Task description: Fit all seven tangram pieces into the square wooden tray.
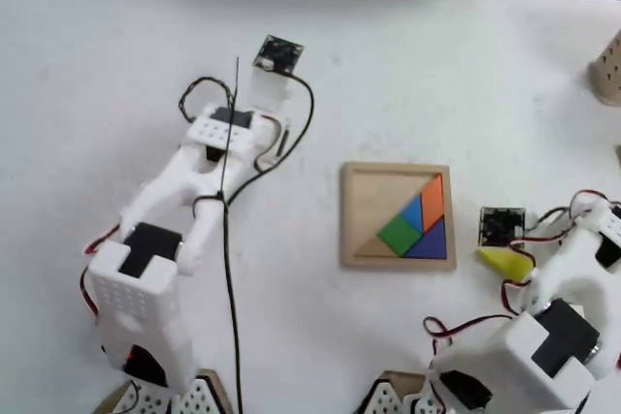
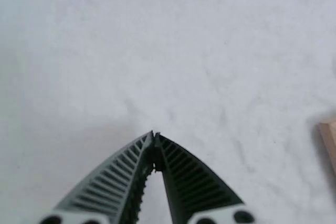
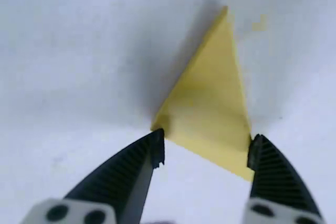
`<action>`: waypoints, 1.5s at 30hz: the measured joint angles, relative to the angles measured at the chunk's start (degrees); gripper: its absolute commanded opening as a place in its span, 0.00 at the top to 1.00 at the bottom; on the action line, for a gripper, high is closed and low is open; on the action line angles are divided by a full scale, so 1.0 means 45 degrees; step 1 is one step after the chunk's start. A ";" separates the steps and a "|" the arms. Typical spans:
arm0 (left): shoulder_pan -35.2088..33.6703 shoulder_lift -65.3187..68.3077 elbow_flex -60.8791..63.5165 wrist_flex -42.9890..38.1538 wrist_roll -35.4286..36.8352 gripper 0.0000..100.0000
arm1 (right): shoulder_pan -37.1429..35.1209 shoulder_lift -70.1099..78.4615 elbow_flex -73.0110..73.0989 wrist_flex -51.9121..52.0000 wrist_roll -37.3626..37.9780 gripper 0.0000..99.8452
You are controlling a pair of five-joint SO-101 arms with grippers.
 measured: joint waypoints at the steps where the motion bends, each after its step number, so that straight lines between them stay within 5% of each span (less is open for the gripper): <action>1: 0.0000 0.0000 0.0000 0.0000 0.0000 0.98 | 0.0274 0.0039 0.0039 0.0000 0.0000 0.68; 12: 0.0000 0.0000 0.0000 0.0000 0.0000 0.98 | 0.1700 0.0000 0.1153 -0.0117 -0.0215 0.69; 22: 0.0000 0.0000 0.0000 0.0000 0.0000 0.98 | -0.0742 -0.1016 0.1368 0.1074 -0.6271 0.69; 45: 0.0000 0.0000 0.0000 0.0000 0.0000 0.98 | -0.1211 0.0195 0.1348 -0.0078 -0.6076 0.69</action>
